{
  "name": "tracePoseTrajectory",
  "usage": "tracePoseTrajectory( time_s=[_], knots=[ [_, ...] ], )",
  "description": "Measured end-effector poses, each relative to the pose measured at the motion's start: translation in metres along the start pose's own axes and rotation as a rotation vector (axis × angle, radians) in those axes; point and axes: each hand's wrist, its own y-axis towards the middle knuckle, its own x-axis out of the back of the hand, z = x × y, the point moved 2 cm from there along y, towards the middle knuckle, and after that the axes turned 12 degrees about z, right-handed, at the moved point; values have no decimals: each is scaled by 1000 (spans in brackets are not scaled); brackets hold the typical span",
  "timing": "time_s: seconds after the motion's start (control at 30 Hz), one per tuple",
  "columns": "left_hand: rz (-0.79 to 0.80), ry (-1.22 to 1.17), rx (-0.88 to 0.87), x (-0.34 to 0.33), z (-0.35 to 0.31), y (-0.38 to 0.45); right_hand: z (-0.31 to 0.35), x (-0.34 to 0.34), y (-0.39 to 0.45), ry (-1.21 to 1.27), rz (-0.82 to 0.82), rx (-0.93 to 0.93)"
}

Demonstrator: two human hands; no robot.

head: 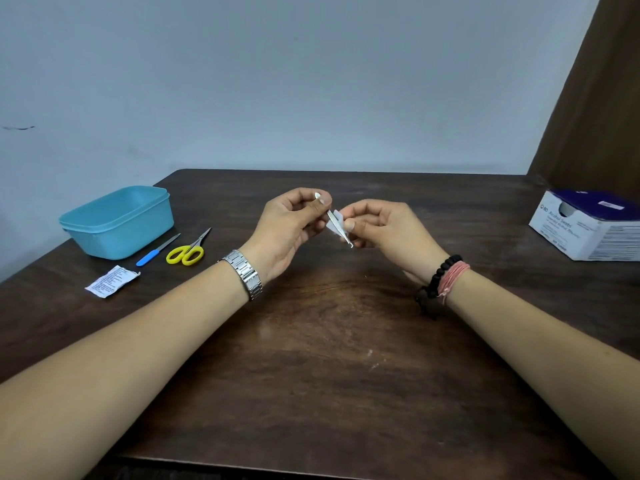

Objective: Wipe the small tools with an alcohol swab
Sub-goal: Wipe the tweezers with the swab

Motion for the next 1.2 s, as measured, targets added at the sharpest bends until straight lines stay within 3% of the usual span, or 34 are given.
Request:
tracePoseTrajectory(
  time_s=[0.33,0.6,0.83,1.0,1.2],
  knots=[
    [3,14,25,-4,0,-2,-2,3,0,327,73,-162],
    [43,68,29,-7,-3,-4,-5,8,0,366,162,-297],
    [-60,-28,4,-2,-5,-3,0,11,1,446,107,-236],
    [-110,-72,2,0,-5,-4,2,11,0,477,154,-165],
    [-86,-32,28,-9,-3,-8,0,12,3,485,16,-38]
  ],
)
